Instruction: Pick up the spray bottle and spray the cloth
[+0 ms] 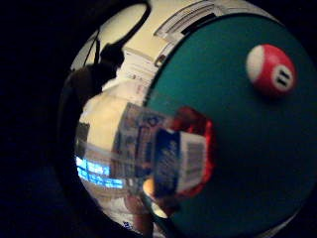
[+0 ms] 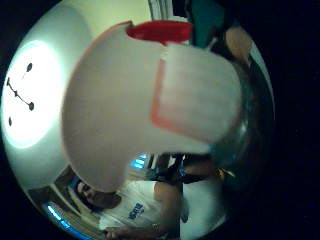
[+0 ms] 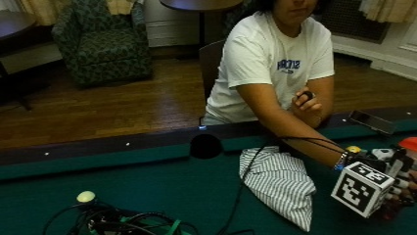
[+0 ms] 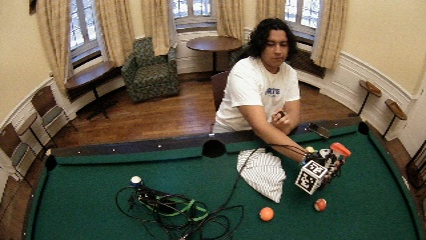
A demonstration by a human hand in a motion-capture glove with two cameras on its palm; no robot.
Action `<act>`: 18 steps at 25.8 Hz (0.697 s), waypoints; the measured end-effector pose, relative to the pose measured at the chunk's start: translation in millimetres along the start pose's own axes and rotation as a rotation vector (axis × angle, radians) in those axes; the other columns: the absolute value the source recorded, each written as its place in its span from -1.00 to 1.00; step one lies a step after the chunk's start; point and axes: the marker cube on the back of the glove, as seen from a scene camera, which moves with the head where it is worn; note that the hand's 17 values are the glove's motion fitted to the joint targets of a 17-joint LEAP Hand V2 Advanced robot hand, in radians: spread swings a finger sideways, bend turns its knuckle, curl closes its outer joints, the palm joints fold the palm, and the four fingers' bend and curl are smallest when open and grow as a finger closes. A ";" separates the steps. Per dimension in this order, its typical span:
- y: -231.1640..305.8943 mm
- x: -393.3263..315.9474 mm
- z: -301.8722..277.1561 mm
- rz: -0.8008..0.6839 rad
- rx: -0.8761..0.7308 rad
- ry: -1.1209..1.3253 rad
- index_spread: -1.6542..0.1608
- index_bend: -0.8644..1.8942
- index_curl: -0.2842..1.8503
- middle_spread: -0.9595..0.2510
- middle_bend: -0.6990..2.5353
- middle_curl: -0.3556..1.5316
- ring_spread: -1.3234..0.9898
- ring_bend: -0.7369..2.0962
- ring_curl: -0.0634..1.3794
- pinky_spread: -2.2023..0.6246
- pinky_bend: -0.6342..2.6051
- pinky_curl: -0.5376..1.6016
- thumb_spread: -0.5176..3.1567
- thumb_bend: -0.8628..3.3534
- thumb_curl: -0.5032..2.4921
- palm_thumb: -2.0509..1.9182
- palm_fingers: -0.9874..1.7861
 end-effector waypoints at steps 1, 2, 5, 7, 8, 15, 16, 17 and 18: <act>5.6 1.4 -3.8 0.008 -0.009 0.034 0.46 -0.26 -0.19 0.29 -0.31 -0.07 0.00 -0.08 -0.29 0.51 -0.43 -0.15 -0.29 -0.63 -0.17 0.40 0.26; 12.1 2.6 -8.2 0.016 -0.018 0.068 0.45 -0.27 -0.19 0.30 -0.34 -0.08 0.01 -0.10 -0.29 0.53 -0.41 -0.14 -0.28 -0.63 -0.18 0.38 0.18; 38.3 5.0 -25.9 0.043 -0.065 0.176 0.43 -0.28 -0.21 0.33 -0.41 -0.12 0.03 -0.16 -0.31 0.58 -0.38 -0.12 -0.25 -0.64 -0.23 0.33 0.02; 58.3 6.3 -42.2 0.061 -0.098 0.274 0.41 -0.30 -0.25 0.34 -0.44 -0.15 0.03 -0.18 -0.35 0.61 -0.37 -0.13 -0.24 -0.63 -0.25 0.32 -0.01; 68.1 7.5 -51.6 0.068 -0.108 0.335 0.40 -0.30 -0.27 0.35 -0.45 -0.16 0.04 -0.19 -0.37 0.62 -0.37 -0.14 -0.23 -0.63 -0.26 0.31 -0.01; 134.7 15.4 -108.0 0.083 -0.131 0.650 0.38 -0.31 -0.36 0.37 -0.46 -0.20 0.05 -0.18 -0.42 0.65 -0.36 -0.16 -0.19 -0.61 -0.31 0.28 0.02; 143.8 16.0 -113.8 0.081 -0.141 0.679 0.38 -0.30 -0.37 0.38 -0.46 -0.20 0.05 -0.18 -0.42 0.65 -0.36 -0.16 -0.18 -0.61 -0.32 0.28 0.02; 152.2 15.9 -118.6 0.077 -0.152 0.703 0.38 -0.30 -0.38 0.38 -0.46 -0.21 0.05 -0.18 -0.42 0.65 -0.36 -0.16 -0.18 -0.61 -0.32 0.28 0.02; 159.8 15.1 -122.6 0.073 -0.165 0.725 0.38 -0.30 -0.39 0.38 -0.46 -0.21 0.05 -0.18 -0.42 0.66 -0.36 -0.16 -0.18 -0.61 -0.33 0.28 0.02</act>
